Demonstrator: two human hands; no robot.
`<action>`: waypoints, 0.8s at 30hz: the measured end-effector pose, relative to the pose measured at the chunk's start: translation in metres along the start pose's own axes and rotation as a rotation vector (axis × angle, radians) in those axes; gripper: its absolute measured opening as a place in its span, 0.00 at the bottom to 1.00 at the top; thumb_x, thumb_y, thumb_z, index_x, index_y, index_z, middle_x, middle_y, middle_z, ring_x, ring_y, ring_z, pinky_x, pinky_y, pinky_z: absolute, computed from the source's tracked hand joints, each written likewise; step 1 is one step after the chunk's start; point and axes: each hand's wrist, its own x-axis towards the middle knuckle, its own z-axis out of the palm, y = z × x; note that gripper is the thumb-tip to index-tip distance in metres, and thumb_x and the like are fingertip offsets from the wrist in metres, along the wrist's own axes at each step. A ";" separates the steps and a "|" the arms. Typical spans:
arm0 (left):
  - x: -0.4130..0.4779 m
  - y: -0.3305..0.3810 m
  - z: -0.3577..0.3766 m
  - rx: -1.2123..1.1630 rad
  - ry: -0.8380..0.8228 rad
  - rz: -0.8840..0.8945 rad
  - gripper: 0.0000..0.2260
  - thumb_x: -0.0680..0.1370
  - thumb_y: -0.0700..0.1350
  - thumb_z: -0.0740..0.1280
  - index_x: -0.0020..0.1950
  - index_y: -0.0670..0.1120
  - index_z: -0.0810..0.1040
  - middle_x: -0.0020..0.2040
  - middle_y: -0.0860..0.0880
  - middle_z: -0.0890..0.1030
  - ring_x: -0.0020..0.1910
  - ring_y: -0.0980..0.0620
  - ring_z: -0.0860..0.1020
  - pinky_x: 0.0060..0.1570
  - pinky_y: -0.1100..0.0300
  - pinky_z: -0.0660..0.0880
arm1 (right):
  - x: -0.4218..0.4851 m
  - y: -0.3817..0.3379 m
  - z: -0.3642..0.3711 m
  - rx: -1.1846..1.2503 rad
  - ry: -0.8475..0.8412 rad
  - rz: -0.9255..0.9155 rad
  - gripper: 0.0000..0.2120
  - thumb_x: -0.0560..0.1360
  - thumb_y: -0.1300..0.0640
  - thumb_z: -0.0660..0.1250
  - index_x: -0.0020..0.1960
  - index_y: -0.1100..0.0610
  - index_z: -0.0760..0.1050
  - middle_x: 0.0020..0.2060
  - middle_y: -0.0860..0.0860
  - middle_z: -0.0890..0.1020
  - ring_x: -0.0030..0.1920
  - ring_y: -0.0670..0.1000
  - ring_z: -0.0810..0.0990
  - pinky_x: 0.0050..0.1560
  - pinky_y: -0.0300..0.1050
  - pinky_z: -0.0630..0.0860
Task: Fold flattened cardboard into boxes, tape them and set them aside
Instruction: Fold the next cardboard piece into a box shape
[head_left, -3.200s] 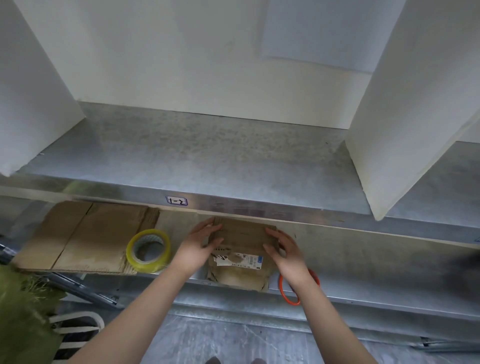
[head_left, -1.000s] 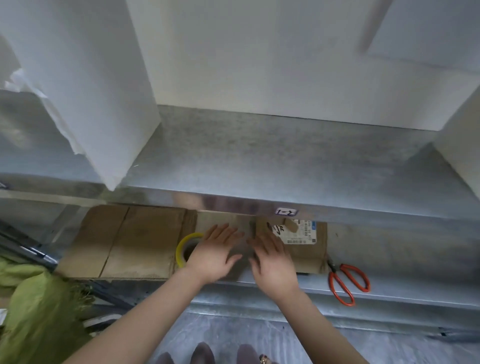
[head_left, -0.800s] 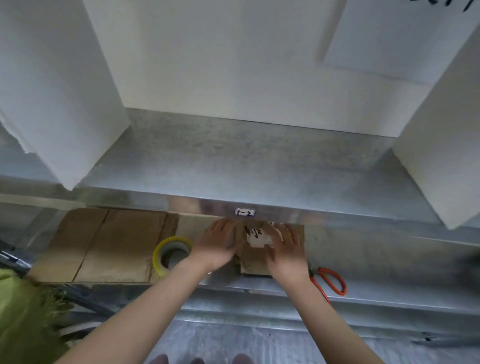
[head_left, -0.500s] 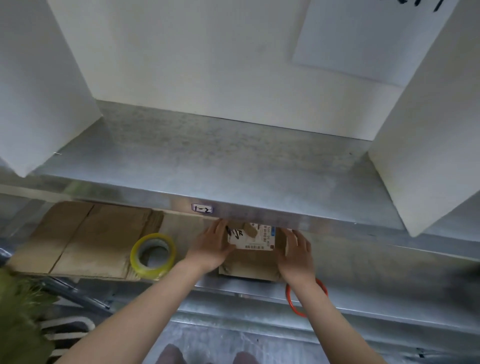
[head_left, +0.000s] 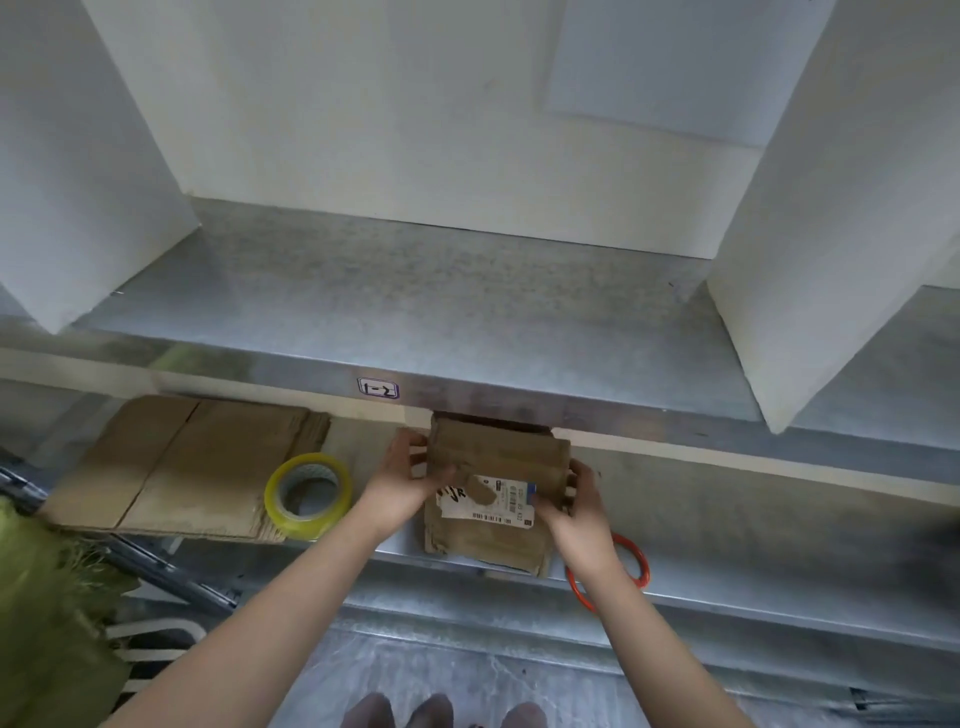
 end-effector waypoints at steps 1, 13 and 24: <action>-0.004 0.001 -0.005 -0.001 -0.014 0.021 0.24 0.70 0.56 0.74 0.58 0.50 0.66 0.55 0.52 0.75 0.56 0.52 0.76 0.50 0.59 0.73 | -0.006 0.002 -0.001 0.034 0.005 -0.010 0.25 0.73 0.52 0.72 0.65 0.45 0.63 0.54 0.45 0.78 0.56 0.50 0.79 0.51 0.43 0.78; -0.046 -0.010 -0.026 0.097 -0.084 0.146 0.10 0.78 0.54 0.65 0.59 0.54 0.73 0.59 0.54 0.73 0.59 0.54 0.74 0.61 0.56 0.71 | -0.051 0.006 0.003 0.154 0.012 -0.032 0.21 0.72 0.33 0.63 0.64 0.30 0.67 0.67 0.40 0.73 0.68 0.42 0.70 0.69 0.54 0.69; -0.036 -0.028 -0.048 0.136 -0.080 0.074 0.22 0.77 0.55 0.67 0.69 0.54 0.67 0.69 0.51 0.70 0.67 0.53 0.68 0.64 0.58 0.64 | -0.040 -0.019 0.042 0.129 0.015 0.035 0.17 0.76 0.43 0.62 0.64 0.33 0.68 0.64 0.47 0.74 0.64 0.50 0.73 0.66 0.51 0.70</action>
